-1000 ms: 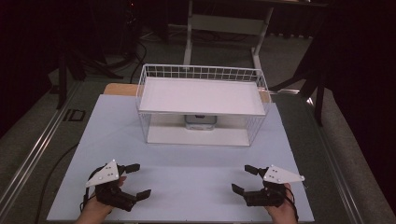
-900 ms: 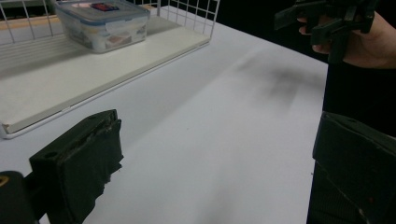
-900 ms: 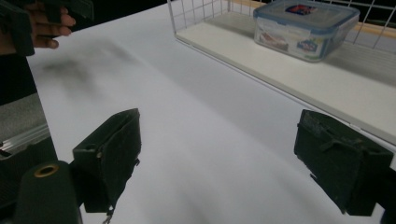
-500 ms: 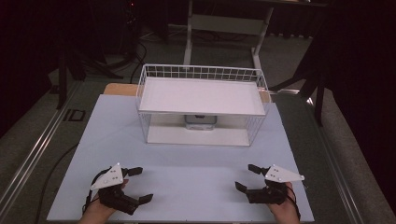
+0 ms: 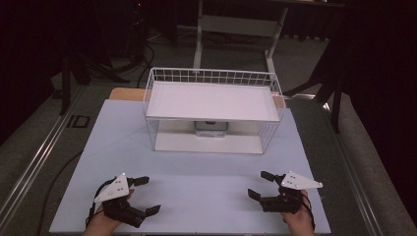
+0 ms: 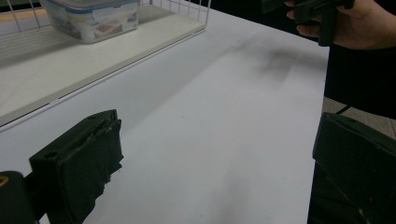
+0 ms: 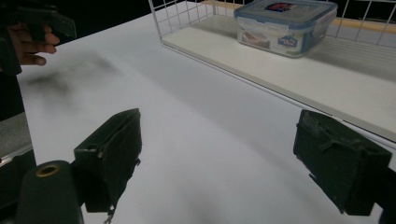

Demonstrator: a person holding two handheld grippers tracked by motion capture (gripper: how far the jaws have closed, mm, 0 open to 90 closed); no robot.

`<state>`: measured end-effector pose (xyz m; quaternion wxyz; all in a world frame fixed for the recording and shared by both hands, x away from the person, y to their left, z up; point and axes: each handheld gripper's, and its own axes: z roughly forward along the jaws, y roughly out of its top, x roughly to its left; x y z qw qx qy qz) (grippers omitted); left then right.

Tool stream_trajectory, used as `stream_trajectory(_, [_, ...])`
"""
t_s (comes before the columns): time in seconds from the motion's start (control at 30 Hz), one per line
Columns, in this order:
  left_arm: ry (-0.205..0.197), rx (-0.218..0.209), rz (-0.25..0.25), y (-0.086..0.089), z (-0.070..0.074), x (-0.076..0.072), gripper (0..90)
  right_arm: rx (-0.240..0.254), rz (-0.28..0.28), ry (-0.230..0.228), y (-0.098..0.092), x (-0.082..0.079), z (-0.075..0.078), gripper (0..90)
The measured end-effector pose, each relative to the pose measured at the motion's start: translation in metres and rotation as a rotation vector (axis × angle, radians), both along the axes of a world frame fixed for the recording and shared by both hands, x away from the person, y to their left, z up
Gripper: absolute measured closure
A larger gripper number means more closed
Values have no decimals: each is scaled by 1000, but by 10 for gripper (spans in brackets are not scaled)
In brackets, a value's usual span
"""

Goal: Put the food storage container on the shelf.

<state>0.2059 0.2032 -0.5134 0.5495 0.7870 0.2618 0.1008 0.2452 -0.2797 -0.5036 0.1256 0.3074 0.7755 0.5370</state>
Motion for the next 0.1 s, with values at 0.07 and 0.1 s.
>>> stream_trajectory(0.07, [-1,-3,1,0,0,0,23,1,2,1,0,0,0,152])
stream_trajectory(0.1, [1,-6,4,0,0,0,23,2,2,1,0,0,0,152])
